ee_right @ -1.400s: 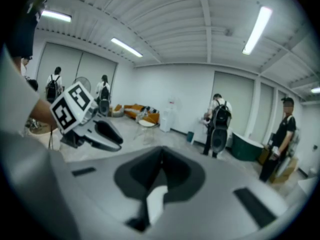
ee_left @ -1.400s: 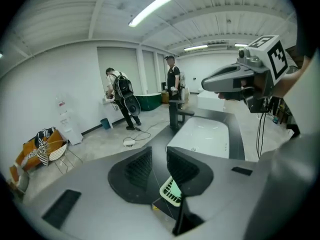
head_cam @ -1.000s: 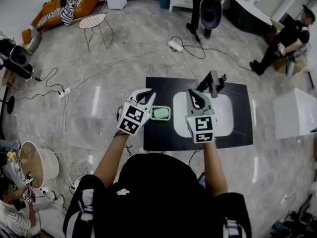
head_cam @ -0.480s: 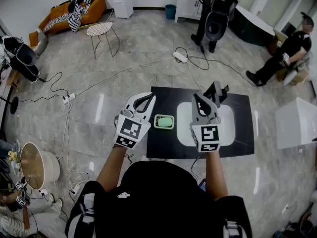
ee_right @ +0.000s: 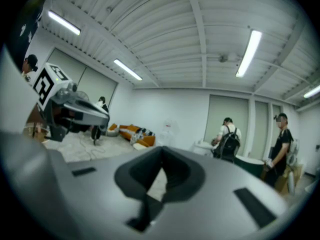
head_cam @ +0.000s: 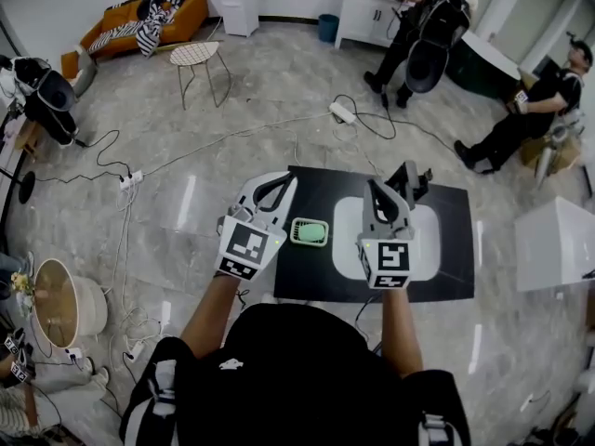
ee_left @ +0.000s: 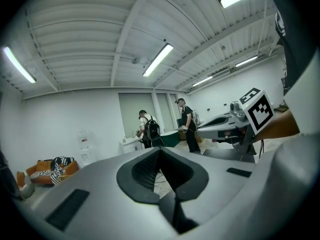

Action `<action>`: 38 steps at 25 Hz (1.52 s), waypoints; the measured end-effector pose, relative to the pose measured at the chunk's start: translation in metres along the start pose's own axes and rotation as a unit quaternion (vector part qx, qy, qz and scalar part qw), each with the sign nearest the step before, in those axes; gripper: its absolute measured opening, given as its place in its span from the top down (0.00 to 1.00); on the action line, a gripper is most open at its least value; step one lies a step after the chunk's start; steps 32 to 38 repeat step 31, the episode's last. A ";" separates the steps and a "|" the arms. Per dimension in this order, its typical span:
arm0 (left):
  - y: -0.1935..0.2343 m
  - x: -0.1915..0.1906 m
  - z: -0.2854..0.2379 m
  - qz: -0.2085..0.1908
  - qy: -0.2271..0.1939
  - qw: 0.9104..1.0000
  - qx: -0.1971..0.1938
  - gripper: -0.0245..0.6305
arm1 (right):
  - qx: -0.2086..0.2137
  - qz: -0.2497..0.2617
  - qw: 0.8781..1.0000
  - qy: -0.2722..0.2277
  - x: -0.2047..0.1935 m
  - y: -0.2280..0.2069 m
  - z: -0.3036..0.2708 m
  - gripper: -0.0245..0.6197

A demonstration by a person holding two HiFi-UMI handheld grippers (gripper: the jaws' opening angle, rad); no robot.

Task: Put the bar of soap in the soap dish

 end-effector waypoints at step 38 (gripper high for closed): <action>0.010 -0.011 0.003 0.053 -0.012 0.998 0.022 0.93 | 0.012 0.002 1.000 0.005 0.002 0.007 -0.005 0.91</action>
Point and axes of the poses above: the fingertips, and each gripper's own axes: z backward along the fingers, y to its left, x out of its top, the point moved 8 cm from there along z, backward along the fingers, and after that the axes turned 9 degrees about -z, right-handed, at the moved point
